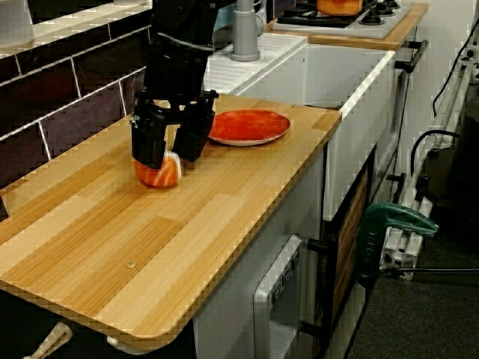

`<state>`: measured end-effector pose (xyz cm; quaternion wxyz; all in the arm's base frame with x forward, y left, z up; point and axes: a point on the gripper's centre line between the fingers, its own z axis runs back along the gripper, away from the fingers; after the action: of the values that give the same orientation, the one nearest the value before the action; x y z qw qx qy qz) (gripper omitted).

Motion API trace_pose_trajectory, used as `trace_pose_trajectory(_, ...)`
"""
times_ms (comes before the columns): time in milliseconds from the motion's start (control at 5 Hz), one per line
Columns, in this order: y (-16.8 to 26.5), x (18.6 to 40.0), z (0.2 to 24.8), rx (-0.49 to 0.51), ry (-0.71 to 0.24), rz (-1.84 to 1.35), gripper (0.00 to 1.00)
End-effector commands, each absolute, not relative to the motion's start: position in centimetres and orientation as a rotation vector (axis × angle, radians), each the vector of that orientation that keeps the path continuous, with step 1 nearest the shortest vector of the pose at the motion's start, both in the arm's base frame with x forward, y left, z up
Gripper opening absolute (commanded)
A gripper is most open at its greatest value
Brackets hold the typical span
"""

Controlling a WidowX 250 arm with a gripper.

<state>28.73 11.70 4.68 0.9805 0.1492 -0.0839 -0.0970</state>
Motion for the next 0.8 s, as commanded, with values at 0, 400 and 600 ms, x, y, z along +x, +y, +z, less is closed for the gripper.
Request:
trace_pose_trajectory(0, 11.6, 28.6, 6.2, 0.289, -0.187, -0.193, 1.0)
trace_pose_trajectory(400, 10.4, 29.4, 8.0, 0.24, -0.17, -0.211, 1.0)
trace_pose_trajectory(600, 9.2, 29.8, 8.6, 0.217, -0.147, -0.224, 1.0)
